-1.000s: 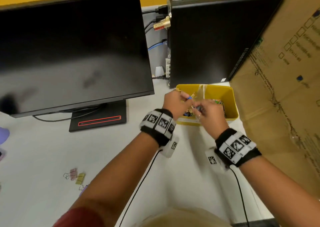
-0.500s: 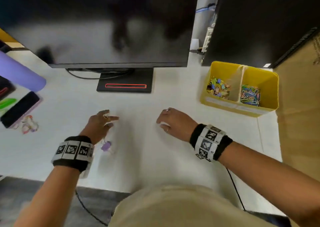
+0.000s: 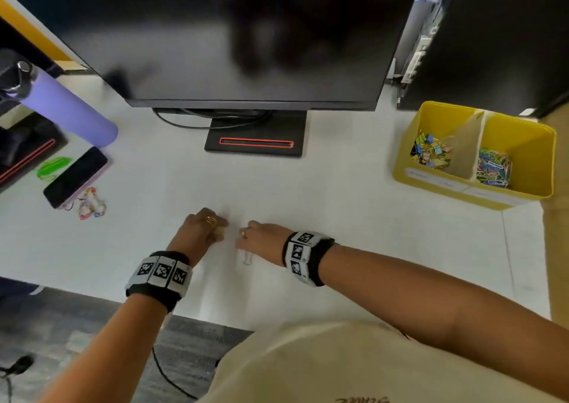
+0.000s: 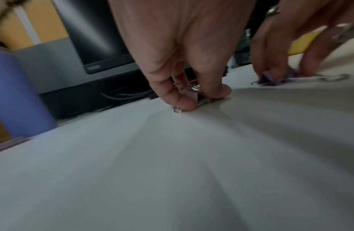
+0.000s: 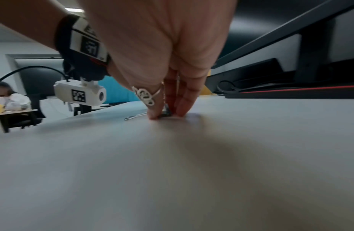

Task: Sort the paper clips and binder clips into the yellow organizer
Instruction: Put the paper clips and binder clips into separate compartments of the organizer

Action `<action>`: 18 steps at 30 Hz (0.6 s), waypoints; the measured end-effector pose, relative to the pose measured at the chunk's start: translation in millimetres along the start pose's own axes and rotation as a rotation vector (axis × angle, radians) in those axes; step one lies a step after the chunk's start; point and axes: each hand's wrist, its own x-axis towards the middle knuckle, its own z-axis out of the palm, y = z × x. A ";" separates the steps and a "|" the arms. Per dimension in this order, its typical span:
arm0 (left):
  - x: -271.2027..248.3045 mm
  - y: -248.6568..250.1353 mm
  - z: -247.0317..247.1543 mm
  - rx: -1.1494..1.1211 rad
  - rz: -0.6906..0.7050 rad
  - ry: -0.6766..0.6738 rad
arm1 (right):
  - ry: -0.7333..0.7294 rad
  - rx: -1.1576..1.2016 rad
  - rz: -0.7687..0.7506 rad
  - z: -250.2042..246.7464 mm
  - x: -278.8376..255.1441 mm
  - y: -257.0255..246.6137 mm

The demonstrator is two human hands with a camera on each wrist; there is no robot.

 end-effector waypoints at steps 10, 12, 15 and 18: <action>28.1 114.4 34.0 -0.259 0.137 -0.194 | 0.568 0.571 0.509 21.1 -148.5 65.7; 38.3 150.0 23.7 -0.563 0.133 -0.209 | 0.831 0.621 0.639 20.0 -184.4 73.9; 61.0 224.7 -1.7 -0.868 0.244 -0.245 | 1.162 0.615 0.817 -4.5 -228.7 87.2; 92.2 300.9 -17.7 -0.829 0.383 -0.195 | 1.312 0.505 0.972 -34.0 -259.7 107.3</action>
